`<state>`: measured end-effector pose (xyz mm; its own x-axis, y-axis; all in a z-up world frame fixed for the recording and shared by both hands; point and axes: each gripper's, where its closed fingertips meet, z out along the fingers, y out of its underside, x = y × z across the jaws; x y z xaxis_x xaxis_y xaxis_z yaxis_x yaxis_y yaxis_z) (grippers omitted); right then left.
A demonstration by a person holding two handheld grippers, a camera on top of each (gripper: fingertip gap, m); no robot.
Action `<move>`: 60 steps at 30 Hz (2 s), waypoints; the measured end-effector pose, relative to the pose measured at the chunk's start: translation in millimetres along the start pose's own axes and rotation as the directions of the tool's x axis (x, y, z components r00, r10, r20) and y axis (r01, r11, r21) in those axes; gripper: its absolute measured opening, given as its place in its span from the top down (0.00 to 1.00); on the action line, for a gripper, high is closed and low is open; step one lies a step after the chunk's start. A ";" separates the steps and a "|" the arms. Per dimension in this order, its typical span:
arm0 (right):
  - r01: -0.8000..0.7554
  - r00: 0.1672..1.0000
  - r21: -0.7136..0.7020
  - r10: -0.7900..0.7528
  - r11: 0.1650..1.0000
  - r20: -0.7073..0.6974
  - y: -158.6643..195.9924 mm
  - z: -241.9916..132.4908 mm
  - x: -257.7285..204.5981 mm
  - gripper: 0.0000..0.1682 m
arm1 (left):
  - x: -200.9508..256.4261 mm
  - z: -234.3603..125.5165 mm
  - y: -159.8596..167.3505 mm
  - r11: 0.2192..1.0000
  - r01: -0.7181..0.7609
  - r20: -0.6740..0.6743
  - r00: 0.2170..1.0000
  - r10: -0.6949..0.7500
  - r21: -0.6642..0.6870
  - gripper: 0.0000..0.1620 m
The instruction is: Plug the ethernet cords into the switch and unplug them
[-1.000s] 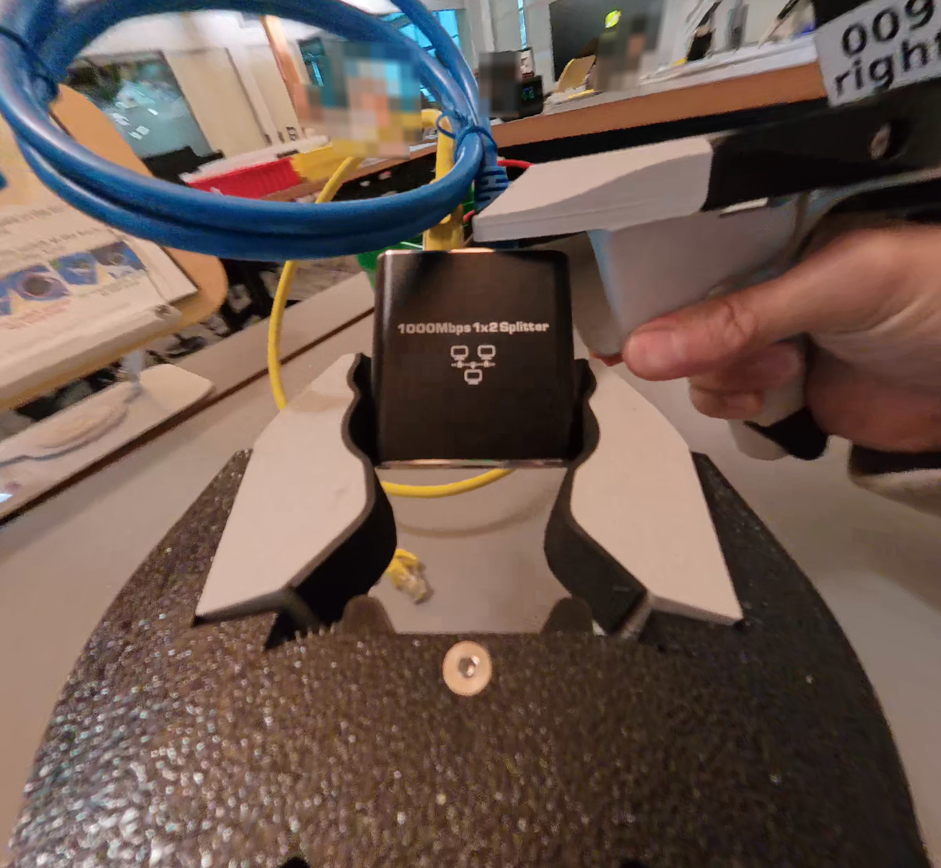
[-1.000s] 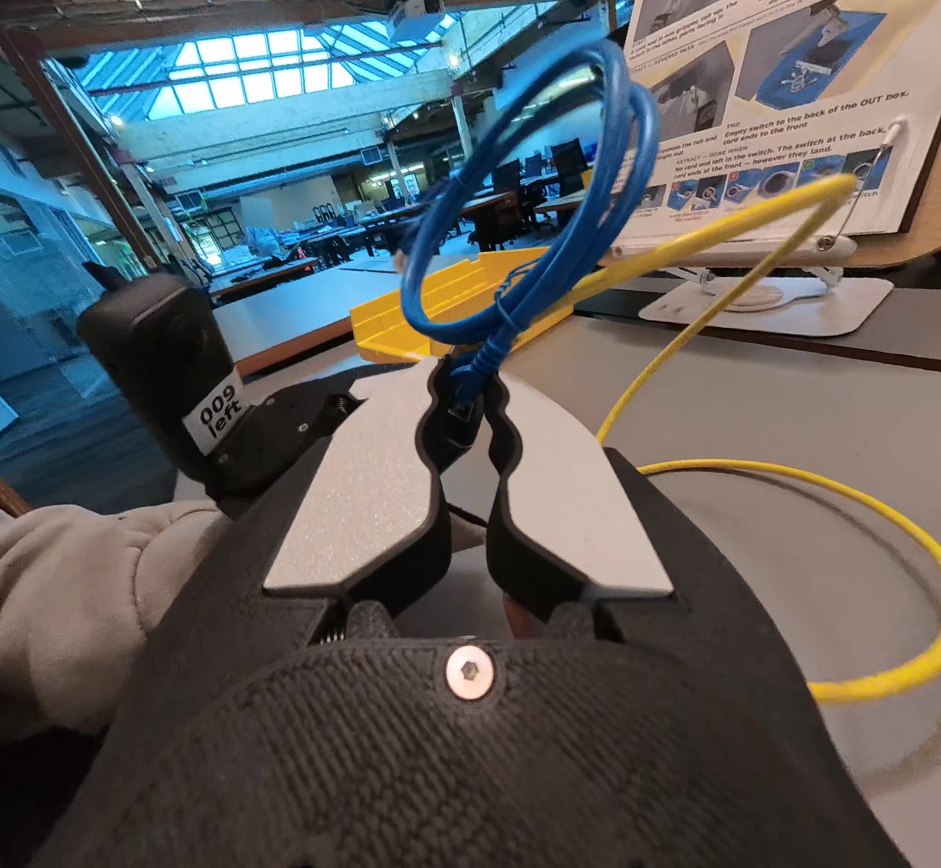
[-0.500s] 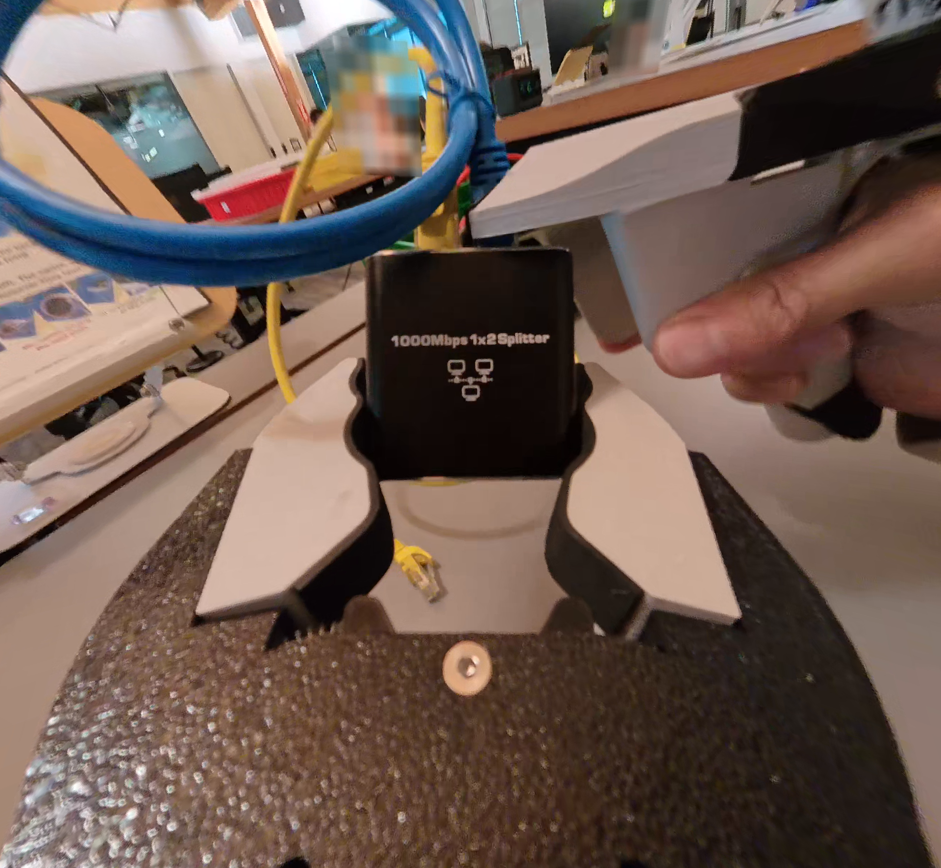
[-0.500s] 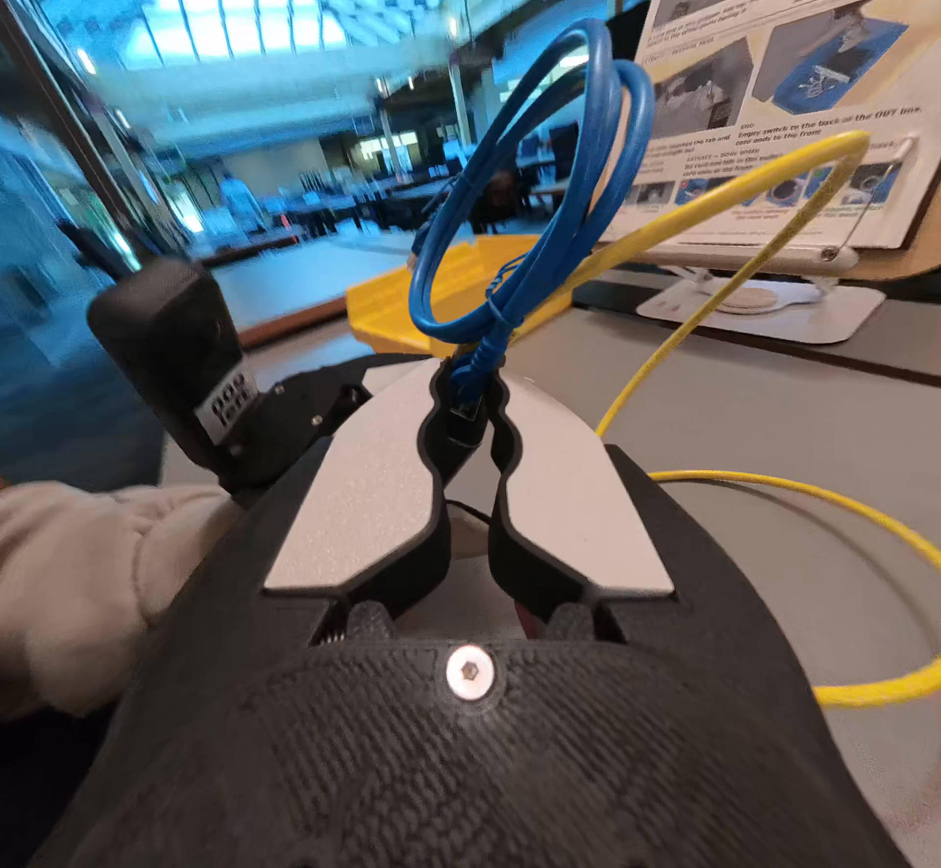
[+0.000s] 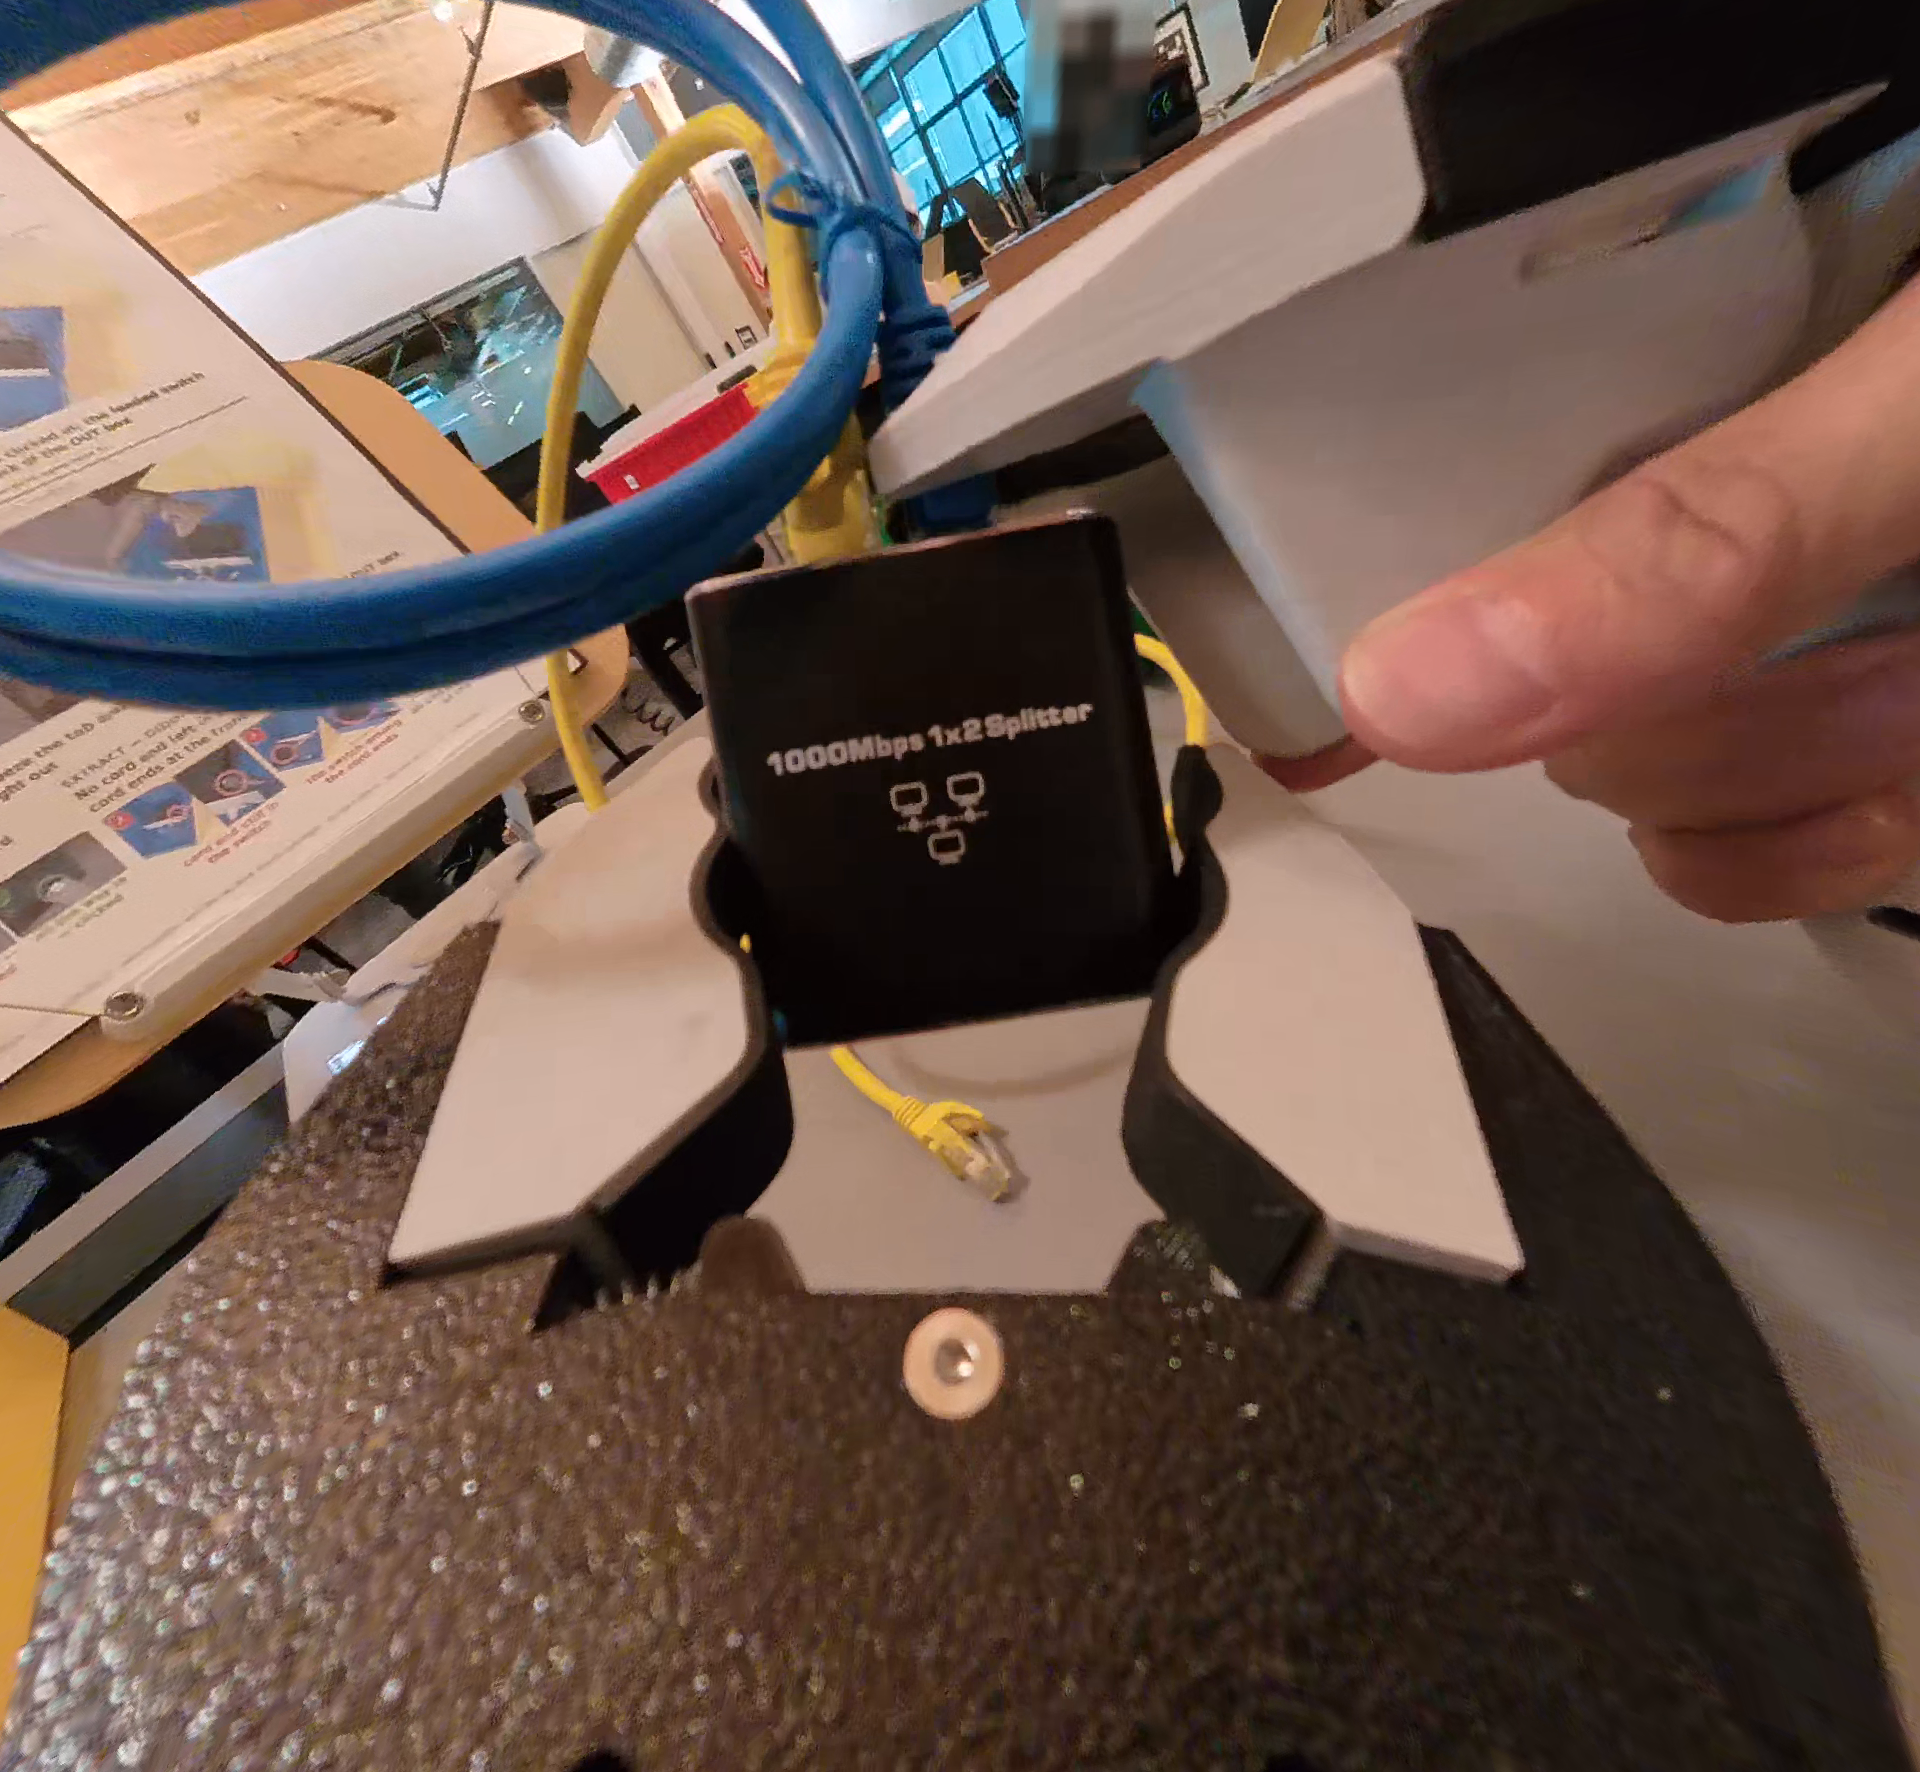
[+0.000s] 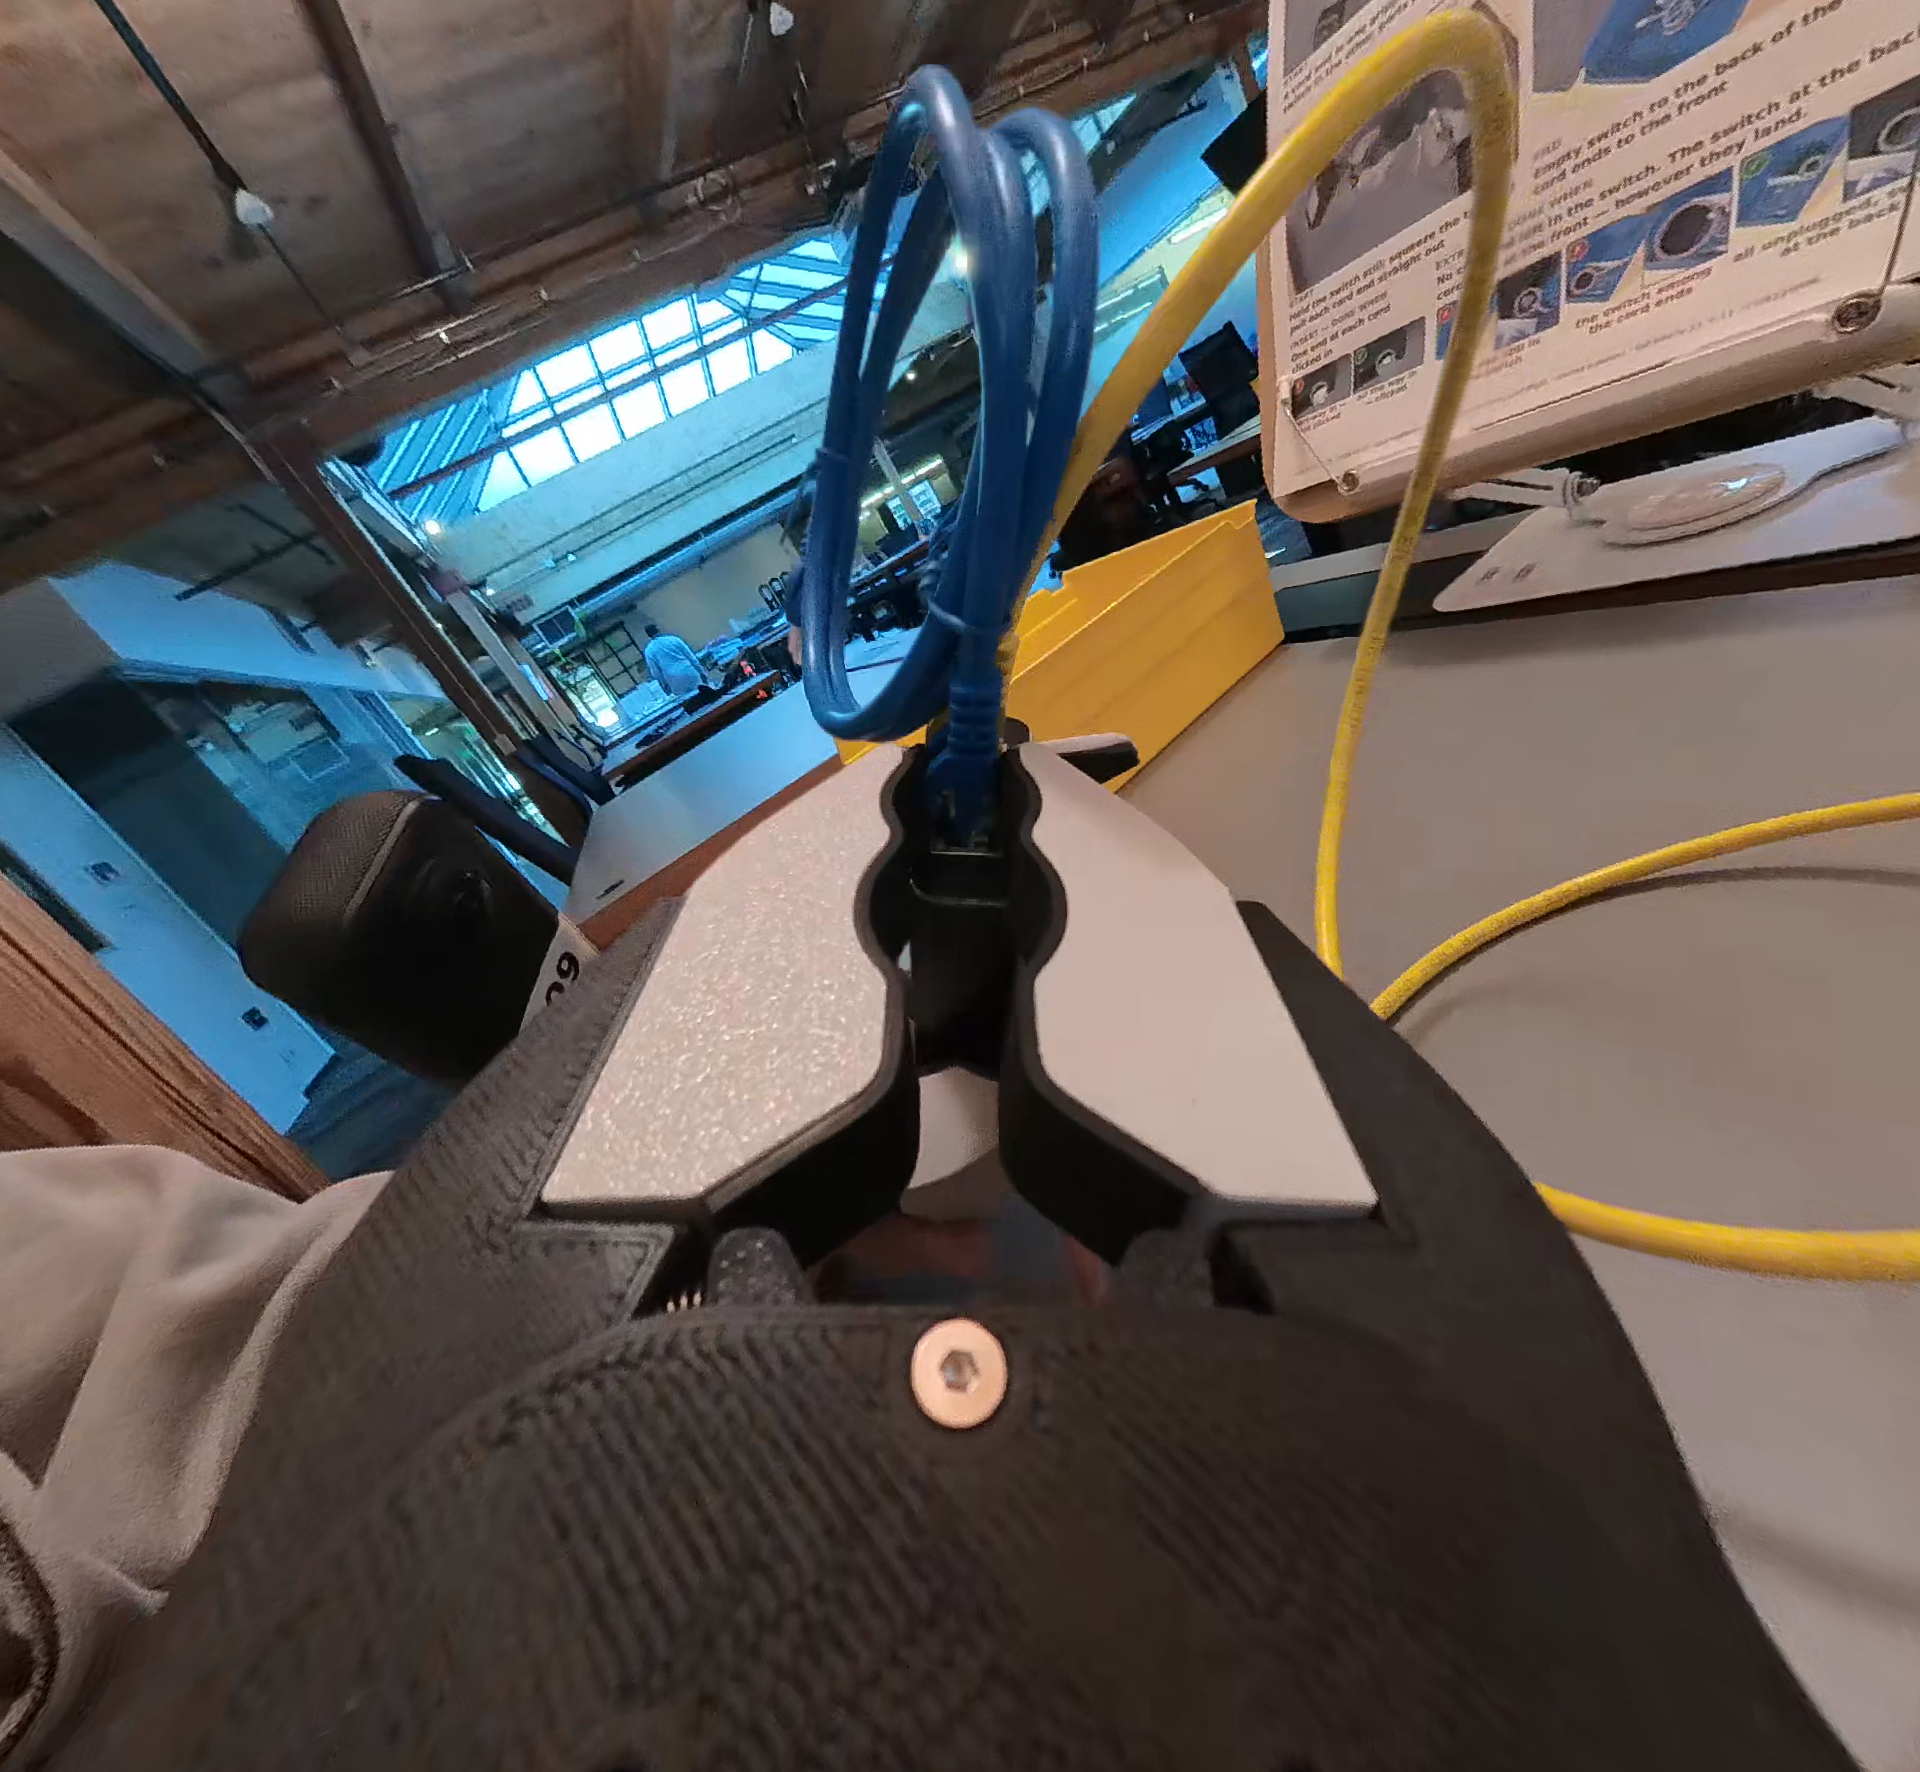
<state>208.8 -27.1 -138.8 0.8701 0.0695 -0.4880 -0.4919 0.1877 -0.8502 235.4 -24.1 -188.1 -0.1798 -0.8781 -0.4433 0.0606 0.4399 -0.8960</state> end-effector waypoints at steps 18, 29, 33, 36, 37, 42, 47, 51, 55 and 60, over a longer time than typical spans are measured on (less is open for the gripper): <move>-0.011 0.999 -0.017 0.010 1.000 -0.030 3.8 -4.8 11.0 0.91 | 1.7 3.3 7.1 0.999 0.015 -0.043 0.999 -0.017 -0.048 0.53; -0.076 0.997 0.012 0.076 0.997 -0.015 2.5 -6.6 16.0 0.91 | -4.1 1.2 5.1 0.999 -0.038 -0.005 0.999 0.038 -0.032 0.53; -0.099 0.995 0.039 0.099 0.994 -0.008 2.4 -7.0 15.7 0.91 | -4.1 0.8 4.7 0.998 -0.051 -0.001 0.999 0.051 -0.024 0.53; -0.115 0.993 0.043 0.114 0.992 0.005 2.1 -8.8 15.8 0.91 | -2.8 0.6 2.8 0.998 -0.056 -0.002 0.998 0.056 -0.018 0.53; -0.115 0.993 0.043 0.115 0.992 0.010 2.3 -9.2 16.0 0.91 | -2.2 0.5 2.1 0.998 -0.054 -0.004 0.999 0.054 -0.016 0.53; -0.125 0.991 0.043 0.123 0.991 0.042 4.5 -6.5 14.1 0.92 | -1.7 0.2 0.7 1.000 -0.019 -0.018 1.000 0.019 0.004 0.53; -0.091 0.995 0.071 0.089 0.993 0.038 3.5 -7.2 13.7 0.92 | -1.4 0.4 -0.2 1.000 -0.021 -0.019 1.000 0.021 0.007 0.53; -0.112 0.993 0.084 0.109 0.990 0.032 4.9 -7.6 16.1 0.92 | -0.8 1.1 1.9 1.000 -0.026 -0.022 0.999 0.026 -0.004 0.53; -0.122 0.992 0.072 0.121 0.990 0.029 5.4 -6.8 16.7 0.90 | -1.2 1.0 2.5 1.000 -0.021 -0.023 1.000 0.021 -0.005 0.53; -0.128 0.992 0.072 0.127 0.989 0.021 5.9 -5.4 18.0 0.91 | -2.6 1.0 3.6 1.000 -0.026 -0.017 1.000 0.026 -0.009 0.53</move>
<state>221.4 -30.0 -153.6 0.8012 0.1129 -0.5876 -0.5954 0.2475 -0.7643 237.0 -20.4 -190.2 -0.1947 -0.8630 -0.4662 0.0564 0.4647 -0.8837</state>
